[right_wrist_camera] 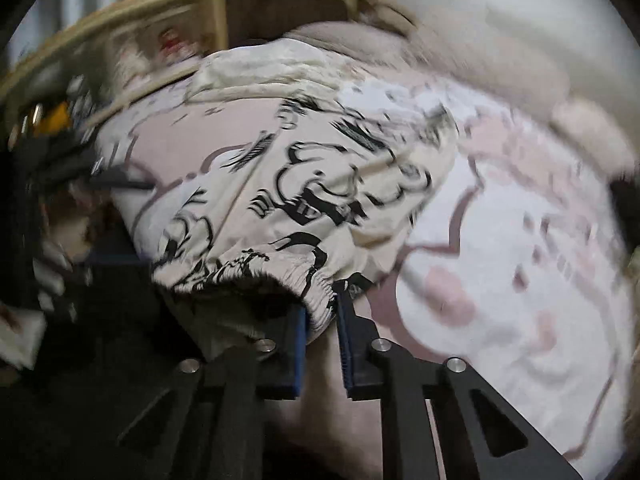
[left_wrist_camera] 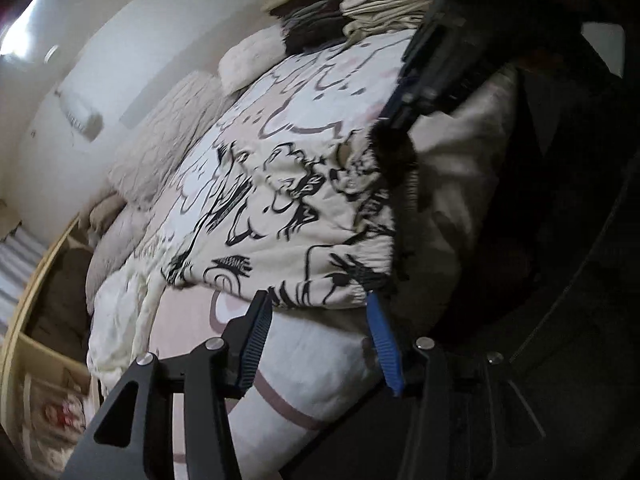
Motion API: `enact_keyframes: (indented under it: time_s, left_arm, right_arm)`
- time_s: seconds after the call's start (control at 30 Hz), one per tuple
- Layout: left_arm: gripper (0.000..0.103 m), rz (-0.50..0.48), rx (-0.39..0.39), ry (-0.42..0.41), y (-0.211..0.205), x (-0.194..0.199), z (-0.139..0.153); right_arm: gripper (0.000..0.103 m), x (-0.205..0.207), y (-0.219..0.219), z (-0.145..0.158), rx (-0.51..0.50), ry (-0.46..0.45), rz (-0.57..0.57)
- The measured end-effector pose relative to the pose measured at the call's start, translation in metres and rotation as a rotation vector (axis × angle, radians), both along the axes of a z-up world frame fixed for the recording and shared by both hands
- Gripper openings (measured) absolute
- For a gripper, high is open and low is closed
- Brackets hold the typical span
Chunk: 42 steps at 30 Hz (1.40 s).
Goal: Fold clothes
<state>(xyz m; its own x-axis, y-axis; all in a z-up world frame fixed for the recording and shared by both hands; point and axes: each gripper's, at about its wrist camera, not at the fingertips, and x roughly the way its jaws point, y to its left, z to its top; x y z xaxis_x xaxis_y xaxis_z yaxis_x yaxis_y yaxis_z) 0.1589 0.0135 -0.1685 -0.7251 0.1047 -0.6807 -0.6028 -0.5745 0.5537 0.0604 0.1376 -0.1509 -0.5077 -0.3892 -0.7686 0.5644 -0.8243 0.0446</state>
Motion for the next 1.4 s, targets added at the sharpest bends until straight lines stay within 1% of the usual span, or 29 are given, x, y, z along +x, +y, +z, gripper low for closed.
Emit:
enact_keyframes:
  time_s: [0.03, 0.07, 0.1, 0.27, 0.33, 0.43, 0.5, 0.53, 0.57, 0.67, 0.7, 0.73, 0.77, 0.8, 0.83, 0.87, 0.9, 0.93, 0.97, 1.0, 1.1, 1.13, 1.17, 1.27, 1.33, 1.4]
  left_arm:
    - [0.051, -0.016, -0.01, 0.004, 0.002, 0.003, -0.001]
    - [0.056, -0.039, -0.03, 0.011, 0.003, 0.006, -0.003]
    - [0.057, -0.056, -0.049, 0.023, 0.006, 0.008, -0.006]
    - [0.057, -0.165, -0.181, 0.103, 0.022, 0.019, -0.022]
    - [0.058, -0.192, -0.217, 0.14, 0.028, 0.018, -0.027]
    - [0.058, -0.215, -0.259, 0.195, 0.036, 0.013, -0.034]
    - [0.065, -0.218, -0.267, 0.215, 0.04, 0.008, -0.036]
    - [0.07, -0.219, -0.269, 0.226, 0.041, 0.006, -0.037]
    - [0.071, -0.224, -0.274, 0.23, 0.043, 0.003, -0.038]
    - [0.071, -0.233, -0.281, 0.231, 0.048, -0.005, -0.043]
    - [0.069, -0.232, -0.271, 0.22, 0.049, -0.008, -0.042]
    - [0.051, -0.218, -0.235, 0.164, 0.049, -0.014, -0.038]
    - [0.039, -0.201, -0.196, 0.104, 0.048, -0.02, -0.034]
    - [0.024, -0.168, -0.15, 0.063, 0.047, -0.026, -0.028]
    - [0.023, -0.136, -0.094, 0.021, 0.044, -0.033, -0.022]
    - [0.021, -0.093, -0.014, -0.035, 0.038, -0.041, -0.011]
    - [0.02, -0.061, 0.043, -0.068, 0.033, -0.047, -0.003]
    - [0.02, -0.031, 0.103, -0.092, 0.028, -0.054, 0.006]
    - [0.02, -0.001, 0.164, -0.115, 0.022, -0.06, 0.016]
    - [0.02, 0.015, 0.198, -0.125, 0.018, -0.063, 0.022]
    - [0.019, 0.052, 0.293, -0.15, 0.007, -0.074, 0.038]
    - [0.019, 0.058, 0.314, -0.153, 0.005, -0.075, 0.041]
    - [0.019, 0.063, 0.336, -0.157, 0.004, -0.073, 0.043]
    - [0.019, 0.061, 0.352, -0.15, 0.001, -0.06, 0.042]
    - [0.019, 0.048, 0.343, -0.146, 0.004, -0.058, 0.042]
    - [0.019, 0.036, 0.327, -0.142, 0.006, -0.054, 0.04]
  right_arm:
    - [0.013, -0.003, 0.003, -0.001, -0.03, -0.031, -0.02]
    - [0.013, -0.006, 0.007, -0.003, -0.06, -0.063, -0.041]
    - [0.013, -0.009, 0.01, -0.004, -0.089, -0.094, -0.061]
    - [0.013, -0.024, 0.027, -0.011, -0.238, -0.251, -0.164]
    - [0.013, -0.029, 0.033, -0.014, -0.292, -0.306, -0.2]
    - [0.013, -0.025, 0.031, -0.011, -0.299, -0.3, -0.201]
    - [0.013, -0.023, 0.031, -0.009, -0.299, -0.29, -0.199]
    - [0.013, -0.023, 0.031, -0.008, -0.301, -0.287, -0.199]
    - [0.013, -0.023, 0.032, -0.007, -0.303, -0.284, -0.198]
    - [0.013, -0.023, 0.034, -0.005, -0.312, -0.29, -0.195]
    - [0.013, -0.024, 0.033, -0.004, -0.312, -0.291, -0.192]
    - [0.013, -0.024, 0.033, -0.002, -0.31, -0.289, -0.187]
    - [0.013, -0.023, 0.033, 0.001, -0.303, -0.279, -0.18]
    - [0.013, -0.022, 0.032, 0.004, -0.291, -0.265, -0.169]
    - [0.013, -0.019, 0.03, 0.01, -0.264, -0.238, -0.15]
    - [0.013, -0.017, 0.027, 0.015, -0.228, -0.208, -0.136]
    - [0.018, -0.013, 0.025, 0.02, -0.189, -0.176, -0.121]
    - [0.038, -0.009, 0.022, 0.024, -0.136, -0.132, -0.1]
    - [0.053, -0.002, 0.019, 0.03, -0.065, -0.064, -0.073]
    - [0.073, 0.007, 0.016, 0.035, 0.012, 0.025, -0.035]
    - [0.073, 0.032, 0.003, 0.039, 0.25, 0.27, 0.108]
    - [0.073, 0.039, -0.001, 0.037, 0.327, 0.343, 0.159]
    - [0.073, 0.043, -0.006, 0.032, 0.387, 0.396, 0.215]
    - [0.073, 0.051, -0.02, 0.012, 0.529, 0.518, 0.36]
    - [0.073, 0.052, -0.031, -0.006, 0.593, 0.604, 0.442]
    - [0.073, 0.05, -0.041, -0.024, 0.657, 0.708, 0.5]
